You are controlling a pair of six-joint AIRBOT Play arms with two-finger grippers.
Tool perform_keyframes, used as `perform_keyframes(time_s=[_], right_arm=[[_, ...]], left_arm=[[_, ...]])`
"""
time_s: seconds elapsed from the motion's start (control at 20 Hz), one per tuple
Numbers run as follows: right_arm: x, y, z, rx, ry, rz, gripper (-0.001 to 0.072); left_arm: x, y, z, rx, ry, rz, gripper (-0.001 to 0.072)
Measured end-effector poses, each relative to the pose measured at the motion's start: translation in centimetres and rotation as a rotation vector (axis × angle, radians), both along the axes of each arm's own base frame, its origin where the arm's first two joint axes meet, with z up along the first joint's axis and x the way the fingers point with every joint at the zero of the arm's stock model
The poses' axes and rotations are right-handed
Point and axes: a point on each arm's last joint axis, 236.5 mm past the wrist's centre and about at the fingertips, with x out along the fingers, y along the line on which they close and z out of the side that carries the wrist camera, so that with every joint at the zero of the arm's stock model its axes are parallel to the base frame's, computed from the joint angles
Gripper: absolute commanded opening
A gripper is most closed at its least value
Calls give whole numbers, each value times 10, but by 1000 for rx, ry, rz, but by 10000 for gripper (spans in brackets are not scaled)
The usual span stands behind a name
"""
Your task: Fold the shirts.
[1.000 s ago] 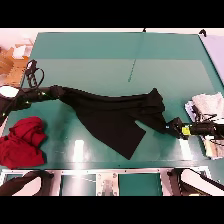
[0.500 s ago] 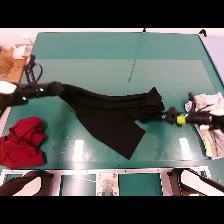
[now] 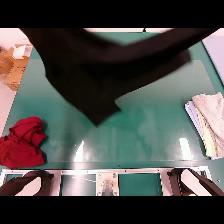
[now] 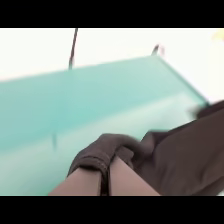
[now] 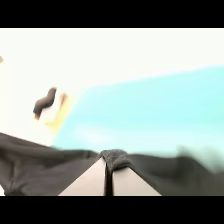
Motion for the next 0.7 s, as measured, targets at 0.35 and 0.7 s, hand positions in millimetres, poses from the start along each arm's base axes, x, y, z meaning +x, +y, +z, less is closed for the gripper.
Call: perform_keyframes(time_s=[0.35,0.7], right_arm=[[-94,-11,114,-192,-301,-336,17],[-112,-19,120,-241,-320,-462,17]], left_arm=[[-98,35,91,111,-179,210,31],[-153,67,106,143,-226,377,31]])
